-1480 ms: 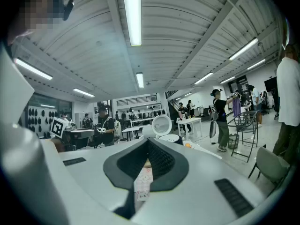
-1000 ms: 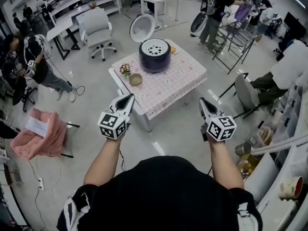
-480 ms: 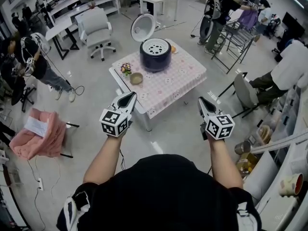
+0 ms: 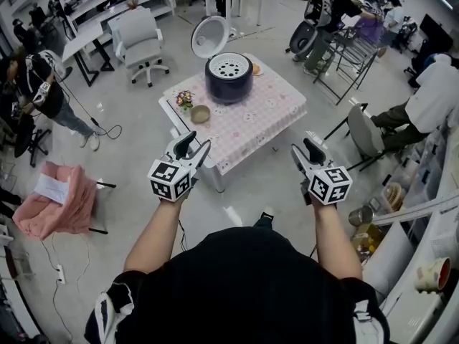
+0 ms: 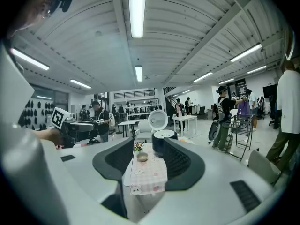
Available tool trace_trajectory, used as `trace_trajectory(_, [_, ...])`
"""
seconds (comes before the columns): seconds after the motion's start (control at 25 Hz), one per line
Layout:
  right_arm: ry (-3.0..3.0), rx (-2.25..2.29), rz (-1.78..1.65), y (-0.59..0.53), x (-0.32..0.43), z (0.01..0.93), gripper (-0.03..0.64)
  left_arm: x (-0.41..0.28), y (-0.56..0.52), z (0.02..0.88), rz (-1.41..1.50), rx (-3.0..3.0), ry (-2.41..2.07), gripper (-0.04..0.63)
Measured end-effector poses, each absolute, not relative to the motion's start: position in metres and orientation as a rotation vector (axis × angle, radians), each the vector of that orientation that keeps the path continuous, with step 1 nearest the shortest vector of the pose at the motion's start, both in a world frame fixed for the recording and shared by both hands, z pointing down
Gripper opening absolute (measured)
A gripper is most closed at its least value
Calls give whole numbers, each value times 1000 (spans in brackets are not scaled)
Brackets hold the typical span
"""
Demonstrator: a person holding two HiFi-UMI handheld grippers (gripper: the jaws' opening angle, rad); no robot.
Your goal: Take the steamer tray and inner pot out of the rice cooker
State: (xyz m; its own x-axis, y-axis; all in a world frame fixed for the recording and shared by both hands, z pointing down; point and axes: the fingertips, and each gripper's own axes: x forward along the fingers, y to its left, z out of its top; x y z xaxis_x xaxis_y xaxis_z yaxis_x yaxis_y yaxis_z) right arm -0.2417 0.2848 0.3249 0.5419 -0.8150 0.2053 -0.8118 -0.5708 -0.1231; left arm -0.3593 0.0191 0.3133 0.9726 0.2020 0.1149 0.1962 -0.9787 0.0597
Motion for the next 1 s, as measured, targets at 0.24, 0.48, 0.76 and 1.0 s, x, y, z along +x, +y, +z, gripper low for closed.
trace_trajectory(0.24, [1466,-2726,-403,281,-218,338,209,-339,18,324,224,3072,291,216])
trace_trajectory(0.48, [1483,-2713,-428,279,-179,348,210,-300,21,333,267,3073,275,218])
trace_trajectory(0.76, [1506,-2690,-457,287,-116,364,210,-244,32,346,295,3067,240,219])
trace_trajectory(1.0, [1546,-2653,-497,281,-62,377,210,-192,33,355,327,3056,197,219])
